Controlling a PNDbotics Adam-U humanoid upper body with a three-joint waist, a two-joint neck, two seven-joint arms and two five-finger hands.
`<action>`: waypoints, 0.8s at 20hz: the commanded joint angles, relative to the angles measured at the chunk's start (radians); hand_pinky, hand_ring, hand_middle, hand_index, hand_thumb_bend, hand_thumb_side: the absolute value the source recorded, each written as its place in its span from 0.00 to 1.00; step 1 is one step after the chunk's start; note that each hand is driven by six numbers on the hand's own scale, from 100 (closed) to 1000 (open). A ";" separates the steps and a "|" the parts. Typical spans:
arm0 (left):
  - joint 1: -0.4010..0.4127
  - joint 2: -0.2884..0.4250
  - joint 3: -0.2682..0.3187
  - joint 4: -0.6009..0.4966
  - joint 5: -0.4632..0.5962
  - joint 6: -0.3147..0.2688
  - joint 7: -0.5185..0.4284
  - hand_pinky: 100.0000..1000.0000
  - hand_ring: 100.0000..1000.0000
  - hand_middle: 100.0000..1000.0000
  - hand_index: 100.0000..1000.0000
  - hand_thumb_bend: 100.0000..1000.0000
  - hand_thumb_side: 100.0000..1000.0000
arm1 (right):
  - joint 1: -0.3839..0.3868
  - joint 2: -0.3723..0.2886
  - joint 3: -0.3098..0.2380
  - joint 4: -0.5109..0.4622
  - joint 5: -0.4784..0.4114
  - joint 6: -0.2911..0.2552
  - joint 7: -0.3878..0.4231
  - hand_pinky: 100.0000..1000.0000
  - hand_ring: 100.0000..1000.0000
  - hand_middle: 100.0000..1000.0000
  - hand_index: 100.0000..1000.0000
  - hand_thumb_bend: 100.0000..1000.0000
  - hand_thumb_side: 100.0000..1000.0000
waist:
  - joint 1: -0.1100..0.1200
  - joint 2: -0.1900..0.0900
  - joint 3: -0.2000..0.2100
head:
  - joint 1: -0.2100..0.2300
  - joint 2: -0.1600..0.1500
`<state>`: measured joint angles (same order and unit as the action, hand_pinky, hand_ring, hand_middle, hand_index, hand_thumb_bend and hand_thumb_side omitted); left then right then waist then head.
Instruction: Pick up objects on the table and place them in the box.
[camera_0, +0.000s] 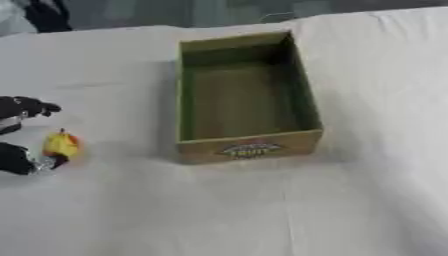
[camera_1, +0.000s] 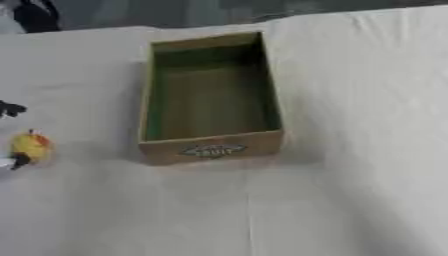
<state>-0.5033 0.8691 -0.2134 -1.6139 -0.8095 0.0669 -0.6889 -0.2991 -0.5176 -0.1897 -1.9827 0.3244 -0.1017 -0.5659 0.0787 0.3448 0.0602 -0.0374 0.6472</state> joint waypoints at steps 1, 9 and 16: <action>-0.027 0.011 0.003 0.044 -0.014 -0.005 -0.002 0.73 0.87 0.84 1.00 0.39 0.63 | -0.009 -0.029 -0.004 -0.017 -0.001 -0.003 0.003 0.73 0.75 0.73 0.83 0.00 0.89 | -0.004 -0.016 -0.003 | 0.005 -0.013; -0.078 -0.035 -0.003 0.186 -0.045 -0.013 0.004 0.73 0.86 0.80 1.00 0.40 0.62 | -0.010 -0.027 -0.004 -0.017 -0.003 -0.005 0.000 0.73 0.75 0.73 0.83 0.00 0.89 | -0.006 -0.012 -0.010 | 0.012 -0.022; -0.102 -0.065 0.001 0.268 -0.091 -0.017 0.040 0.71 0.84 0.76 1.00 0.40 0.61 | -0.010 -0.025 -0.003 -0.017 -0.002 -0.005 -0.001 0.73 0.75 0.73 0.83 0.00 0.89 | -0.006 -0.008 -0.015 | 0.015 -0.030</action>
<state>-0.5906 0.7813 -0.2237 -1.3533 -0.8875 0.0500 -0.6579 -0.2996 -0.5176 -0.1894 -1.9827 0.3239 -0.1048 -0.5644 0.0751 0.3527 0.0456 -0.0267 0.6299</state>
